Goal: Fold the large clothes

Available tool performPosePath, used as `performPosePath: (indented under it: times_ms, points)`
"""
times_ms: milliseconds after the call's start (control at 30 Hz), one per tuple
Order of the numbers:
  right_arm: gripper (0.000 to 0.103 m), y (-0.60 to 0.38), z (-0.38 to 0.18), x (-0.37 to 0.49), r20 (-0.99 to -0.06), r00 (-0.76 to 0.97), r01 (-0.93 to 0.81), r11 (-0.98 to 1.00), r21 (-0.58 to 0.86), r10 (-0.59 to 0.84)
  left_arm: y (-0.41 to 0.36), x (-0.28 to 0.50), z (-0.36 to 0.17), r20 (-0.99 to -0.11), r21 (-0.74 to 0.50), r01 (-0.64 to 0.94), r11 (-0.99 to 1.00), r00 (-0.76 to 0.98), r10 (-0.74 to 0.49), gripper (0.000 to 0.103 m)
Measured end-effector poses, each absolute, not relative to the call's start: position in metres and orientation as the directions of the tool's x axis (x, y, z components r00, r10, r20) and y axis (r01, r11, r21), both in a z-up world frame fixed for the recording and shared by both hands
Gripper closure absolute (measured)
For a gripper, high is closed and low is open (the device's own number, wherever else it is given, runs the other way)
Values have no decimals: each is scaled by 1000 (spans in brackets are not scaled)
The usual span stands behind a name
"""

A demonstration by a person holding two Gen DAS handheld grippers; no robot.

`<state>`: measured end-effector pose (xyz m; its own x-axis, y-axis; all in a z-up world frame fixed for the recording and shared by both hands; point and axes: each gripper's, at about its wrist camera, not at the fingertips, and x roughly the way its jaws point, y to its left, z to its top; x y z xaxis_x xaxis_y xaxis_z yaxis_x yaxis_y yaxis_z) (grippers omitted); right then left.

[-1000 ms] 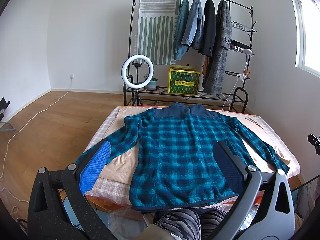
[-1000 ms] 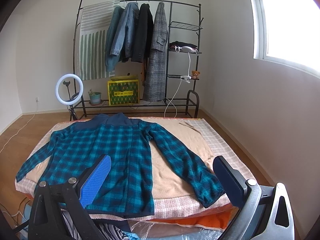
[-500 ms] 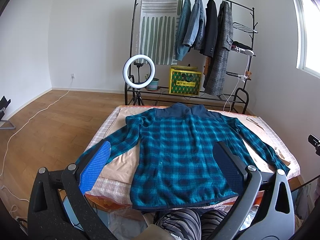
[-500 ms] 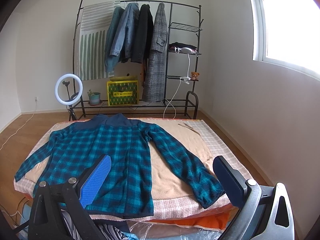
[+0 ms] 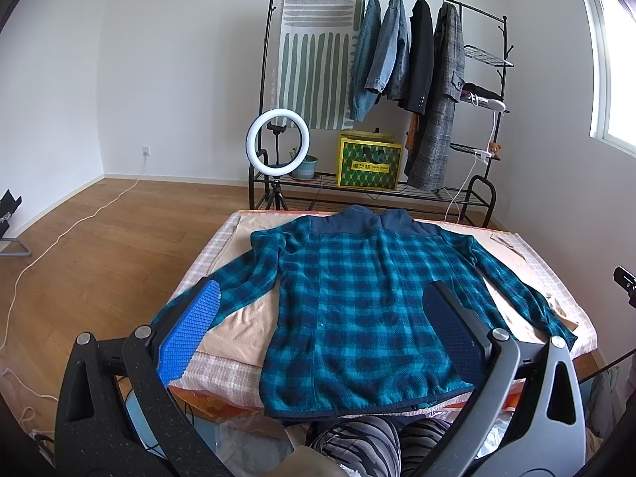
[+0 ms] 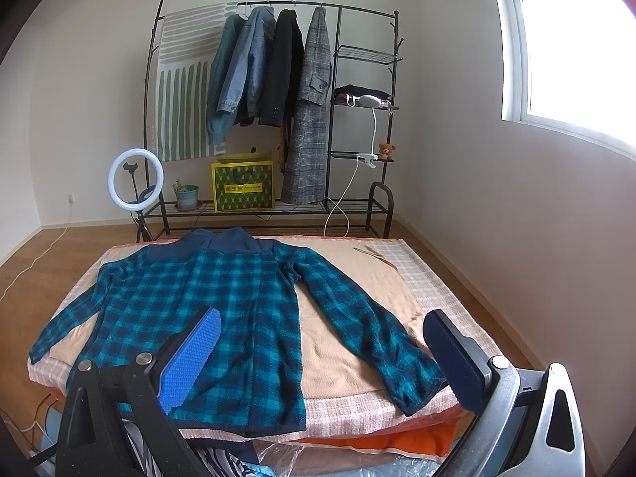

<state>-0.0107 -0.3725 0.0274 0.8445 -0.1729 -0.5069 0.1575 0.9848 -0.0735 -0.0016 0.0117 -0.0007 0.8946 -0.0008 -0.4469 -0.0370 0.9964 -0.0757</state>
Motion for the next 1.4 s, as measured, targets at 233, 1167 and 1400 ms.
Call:
performPosePath:
  times_ms: [233, 1167, 1400]
  points:
    - [0, -373, 27, -11, -507, 845, 158, 985, -74, -174, 12, -2, -1, -449, -75, -39, 996, 894, 1, 0]
    - [0, -319, 36, 1, -502, 849, 133, 986, -101, -166, 113, 16, -38, -451, -63, -173, 983, 883, 127, 0]
    - [0, -292, 39, 3, -507, 856, 108, 994, -9, -97, 204, 36, -72, -469, -79, -227, 971, 868, 165, 4]
